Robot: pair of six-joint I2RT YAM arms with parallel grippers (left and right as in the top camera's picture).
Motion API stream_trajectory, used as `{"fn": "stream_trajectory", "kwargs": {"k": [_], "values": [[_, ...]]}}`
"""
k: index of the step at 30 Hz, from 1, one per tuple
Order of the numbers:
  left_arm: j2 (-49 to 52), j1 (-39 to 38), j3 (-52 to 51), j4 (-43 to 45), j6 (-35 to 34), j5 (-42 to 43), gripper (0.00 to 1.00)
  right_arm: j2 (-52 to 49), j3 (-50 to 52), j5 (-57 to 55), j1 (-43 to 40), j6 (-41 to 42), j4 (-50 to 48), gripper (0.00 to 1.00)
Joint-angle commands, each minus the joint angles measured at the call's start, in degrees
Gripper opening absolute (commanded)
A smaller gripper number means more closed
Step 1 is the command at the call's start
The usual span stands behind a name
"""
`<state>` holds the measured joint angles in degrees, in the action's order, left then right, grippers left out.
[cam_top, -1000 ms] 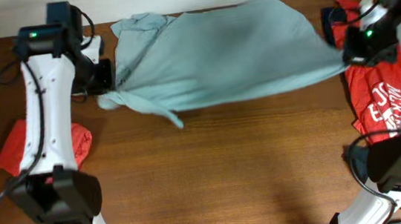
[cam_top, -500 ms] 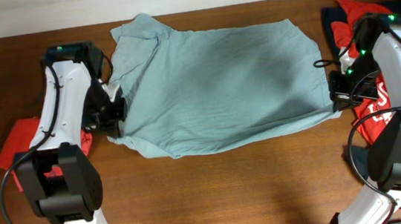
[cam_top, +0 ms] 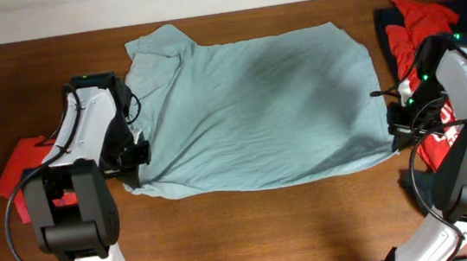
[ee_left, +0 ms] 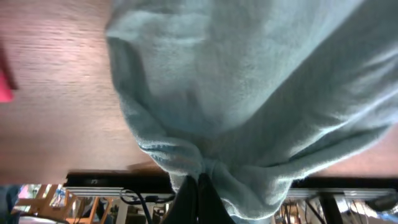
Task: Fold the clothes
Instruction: 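Lay the stretched shirt flat on the table with both grippers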
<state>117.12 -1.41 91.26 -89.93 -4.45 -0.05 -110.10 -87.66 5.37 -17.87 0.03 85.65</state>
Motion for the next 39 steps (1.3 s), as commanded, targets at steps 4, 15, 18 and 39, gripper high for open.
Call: {"fn": "stream_trajectory", "kwargs": {"k": [4,15,18,39], "values": [[-5.31,0.35,0.02,12.35,-2.38,-2.64,0.00,0.90,-0.44,1.11,-0.15,0.85,-7.43,0.04],[-6.56,0.35,-0.09,26.99,-2.40,0.50,0.00,0.72,-0.42,1.88,-0.15,0.81,-23.71,0.06],[-6.56,0.37,-0.11,27.80,-2.38,0.02,0.00,0.24,-0.42,1.84,-0.17,0.81,-25.46,0.08],[-6.34,2.32,-9.22,47.28,-4.13,-0.15,0.01,-4.09,-0.39,1.73,-0.15,0.81,-30.75,0.08]]}}
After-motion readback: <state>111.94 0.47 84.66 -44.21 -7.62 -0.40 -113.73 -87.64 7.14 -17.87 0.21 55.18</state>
